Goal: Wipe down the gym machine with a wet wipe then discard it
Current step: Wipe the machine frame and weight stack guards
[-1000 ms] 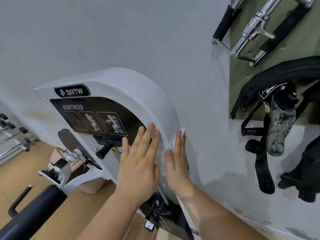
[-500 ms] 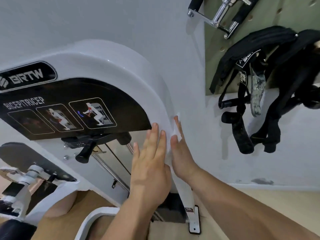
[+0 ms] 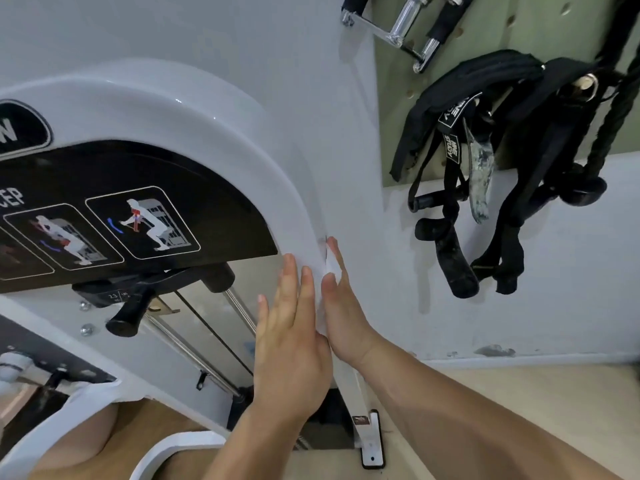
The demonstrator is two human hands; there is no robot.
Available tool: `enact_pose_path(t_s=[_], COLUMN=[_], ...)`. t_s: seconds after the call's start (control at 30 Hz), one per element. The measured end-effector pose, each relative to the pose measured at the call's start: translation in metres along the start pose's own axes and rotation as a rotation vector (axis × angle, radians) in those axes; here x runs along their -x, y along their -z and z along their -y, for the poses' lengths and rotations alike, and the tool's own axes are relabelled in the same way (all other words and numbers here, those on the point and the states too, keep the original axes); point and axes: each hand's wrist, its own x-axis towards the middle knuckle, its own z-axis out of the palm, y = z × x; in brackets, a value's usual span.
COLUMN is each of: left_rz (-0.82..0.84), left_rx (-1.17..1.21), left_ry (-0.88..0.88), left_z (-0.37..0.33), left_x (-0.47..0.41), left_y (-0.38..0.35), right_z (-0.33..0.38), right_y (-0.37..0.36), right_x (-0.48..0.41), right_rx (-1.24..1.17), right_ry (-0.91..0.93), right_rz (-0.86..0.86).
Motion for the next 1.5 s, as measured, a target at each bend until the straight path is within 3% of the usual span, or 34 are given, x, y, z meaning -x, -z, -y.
enact_pose_path(t_s=[0.2,0.37,0.47,0.53,0.63,0.73,0.9,1.0,1.13,1.23,1.37,1.5], left_rz=[-0.154,-0.235,-0.332,-0.365,-0.375,-0.394,-0.409,-0.406,-0.352,-0.385,-0.47,-0.492], left_rx=[-0.104,-0.066,0.05,0.099,0.117,0.141,0.168,0.131,0.108,0.086,0.096,0.018], left_ry=[0.087,0.101,0.119,0.101,0.064,0.074,0.06,0.03,0.01,-0.011,-0.03,-0.055], left_z=[0.0,-0.003,-0.002,0.0,-0.001,-0.005,0.0,0.008,0.025,0.034,0.034,0.044], left_x=[0.019,0.021,0.024,0.027,0.031,0.031,0.032,0.044,0.056,0.056,0.052,0.058], left_y=[-0.051,-0.07,-0.082,-0.091,-0.106,-0.116,-0.12,-0.13,-0.151,-0.167,-0.184,-0.204], right_z=[-0.047,-0.012,-0.042,-0.083,-0.129,-0.109,-0.037,-0.076,-0.144,-0.118,-0.07,-0.143], right_y=[0.031,0.034,0.039,0.045,0.059,0.061,0.039,0.042,0.065,0.066,0.048,0.052], right_x=[-0.013,-0.04,-0.043,-0.036,-0.029,-0.041,-0.056,-0.046,-0.055,-0.08,-0.084,-0.063], right_rx=[0.047,0.13,0.204,0.234,0.242,0.26,0.233,0.264,0.39,0.358,0.318,0.432], right_ry=[0.036,0.439,0.634,0.65,0.52,0.438,0.707,0.807,0.798,0.813,0.95,1.097], right_rz=[0.122,0.149,0.166,0.19,0.246,0.283,0.18,0.196,0.268,0.311,0.234,0.215])
